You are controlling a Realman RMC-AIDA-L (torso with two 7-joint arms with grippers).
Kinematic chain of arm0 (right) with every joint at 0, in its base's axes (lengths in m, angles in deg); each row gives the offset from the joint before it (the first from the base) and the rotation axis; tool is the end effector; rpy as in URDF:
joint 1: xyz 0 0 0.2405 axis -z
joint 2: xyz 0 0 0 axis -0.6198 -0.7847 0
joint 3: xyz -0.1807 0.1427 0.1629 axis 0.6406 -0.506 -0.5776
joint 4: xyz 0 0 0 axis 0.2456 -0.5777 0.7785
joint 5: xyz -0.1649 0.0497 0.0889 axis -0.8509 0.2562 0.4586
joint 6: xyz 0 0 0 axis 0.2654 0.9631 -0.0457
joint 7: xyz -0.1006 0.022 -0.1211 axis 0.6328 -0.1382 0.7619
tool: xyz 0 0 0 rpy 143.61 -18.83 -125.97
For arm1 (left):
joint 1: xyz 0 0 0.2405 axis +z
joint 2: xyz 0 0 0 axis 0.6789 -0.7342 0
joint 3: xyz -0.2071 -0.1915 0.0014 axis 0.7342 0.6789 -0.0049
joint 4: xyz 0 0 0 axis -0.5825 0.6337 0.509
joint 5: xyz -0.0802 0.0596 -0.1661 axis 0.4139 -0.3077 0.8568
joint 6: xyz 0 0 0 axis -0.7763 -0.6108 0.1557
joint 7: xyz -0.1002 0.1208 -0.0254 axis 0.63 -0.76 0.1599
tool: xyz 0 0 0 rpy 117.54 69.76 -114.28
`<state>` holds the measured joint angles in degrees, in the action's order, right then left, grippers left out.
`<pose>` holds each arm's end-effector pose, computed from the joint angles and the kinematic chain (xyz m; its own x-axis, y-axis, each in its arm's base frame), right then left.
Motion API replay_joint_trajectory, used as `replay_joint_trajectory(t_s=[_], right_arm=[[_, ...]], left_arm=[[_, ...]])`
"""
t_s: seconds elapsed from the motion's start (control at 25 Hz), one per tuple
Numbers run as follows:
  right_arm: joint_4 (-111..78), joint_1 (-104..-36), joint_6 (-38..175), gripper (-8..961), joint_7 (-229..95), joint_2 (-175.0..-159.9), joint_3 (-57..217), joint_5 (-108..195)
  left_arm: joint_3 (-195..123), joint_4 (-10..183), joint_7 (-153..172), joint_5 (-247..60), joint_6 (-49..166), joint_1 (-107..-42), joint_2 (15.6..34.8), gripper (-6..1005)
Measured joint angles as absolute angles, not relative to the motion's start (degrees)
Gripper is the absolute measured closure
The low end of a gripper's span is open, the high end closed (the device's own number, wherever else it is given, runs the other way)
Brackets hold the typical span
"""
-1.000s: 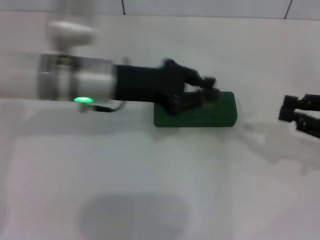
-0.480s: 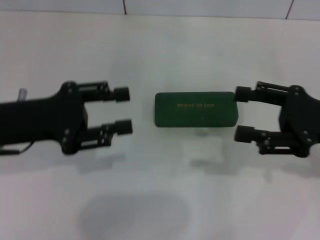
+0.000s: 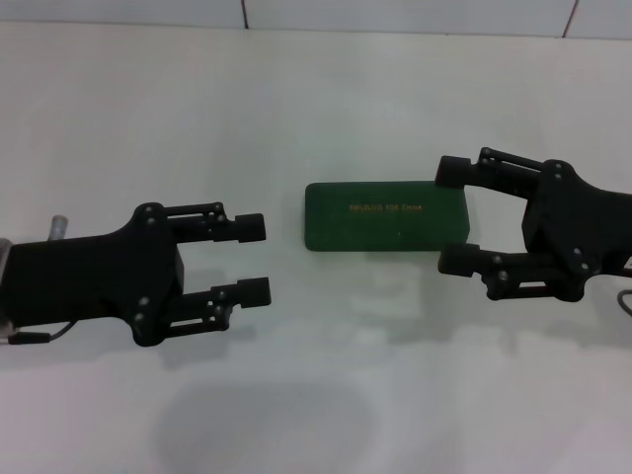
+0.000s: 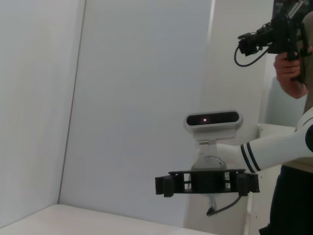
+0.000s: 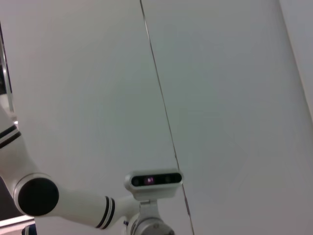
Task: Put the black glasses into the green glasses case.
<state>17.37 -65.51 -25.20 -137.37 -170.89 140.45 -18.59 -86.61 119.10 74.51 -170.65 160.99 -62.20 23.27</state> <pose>0.1939 0.2941 -0.0142 0.6296 -0.1409 -0.7641 -0.1352 -0.9883 0.0708 -0.2643 0.2526 0.0137 0.6818 0.1304 0.7198 0.1983 -0.9801 -0.0103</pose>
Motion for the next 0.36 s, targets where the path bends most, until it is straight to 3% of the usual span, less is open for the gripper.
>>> replay_joint_trajectory(t_s=[0.36], right_arm=[[16.18,-65.54,-25.27,65,-136.41,-170.91,141.03,-18.11]], left_arm=[[-86.51,118.87,74.50,-170.74,161.18,-61.64,23.50,394]])
